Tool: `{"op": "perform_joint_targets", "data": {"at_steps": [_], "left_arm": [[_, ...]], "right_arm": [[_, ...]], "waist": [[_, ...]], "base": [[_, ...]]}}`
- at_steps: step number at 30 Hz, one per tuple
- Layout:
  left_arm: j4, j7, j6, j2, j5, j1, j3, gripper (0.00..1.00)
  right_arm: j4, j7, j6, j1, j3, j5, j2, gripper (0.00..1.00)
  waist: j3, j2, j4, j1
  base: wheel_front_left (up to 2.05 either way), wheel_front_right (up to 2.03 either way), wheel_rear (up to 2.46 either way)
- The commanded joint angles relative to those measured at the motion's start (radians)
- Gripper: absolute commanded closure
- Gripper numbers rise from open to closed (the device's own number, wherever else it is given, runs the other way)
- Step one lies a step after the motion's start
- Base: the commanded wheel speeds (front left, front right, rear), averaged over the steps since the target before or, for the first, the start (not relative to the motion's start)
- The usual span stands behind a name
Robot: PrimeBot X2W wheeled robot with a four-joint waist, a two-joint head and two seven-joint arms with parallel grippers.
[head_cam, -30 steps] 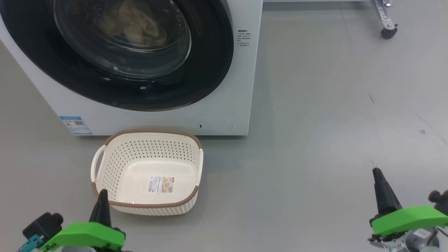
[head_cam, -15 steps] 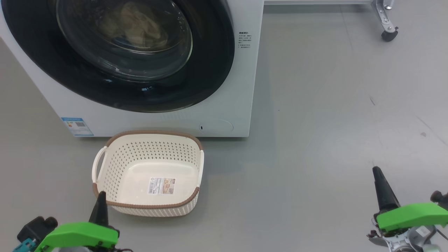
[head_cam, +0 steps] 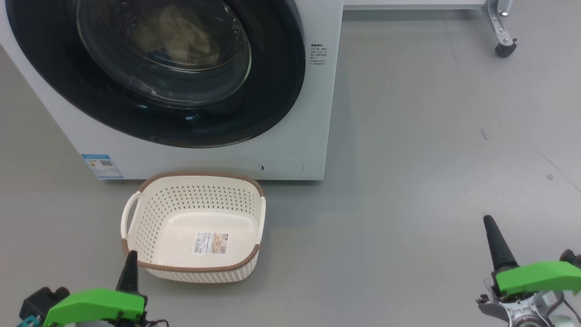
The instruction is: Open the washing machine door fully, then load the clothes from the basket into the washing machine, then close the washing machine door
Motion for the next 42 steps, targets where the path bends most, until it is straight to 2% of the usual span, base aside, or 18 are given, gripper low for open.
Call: {"op": "perform_joint_targets", "data": {"at_steps": [1, 42], "left_arm": [[-0.027, 0.007, -0.009, 0.007, -0.025, -0.046, 0.036, 1.0], [-0.021, 0.116, -0.03, -0.028, -0.428, -0.049, 0.132, 1.0]], "right_arm": [[-0.024, 0.007, -0.002, -0.054, 0.005, 0.031, -0.025, 1.0], [0.058, 0.077, -0.003, -0.125, -0.008, 0.479, -0.029, 1.0]], "waist": [[-0.001, 0.0, 0.0, 0.0], [-0.025, 0.0, 0.011, -0.0001]], "base": [[0.0, 0.0, 0.0], [0.0, 0.0, 0.0]]}}
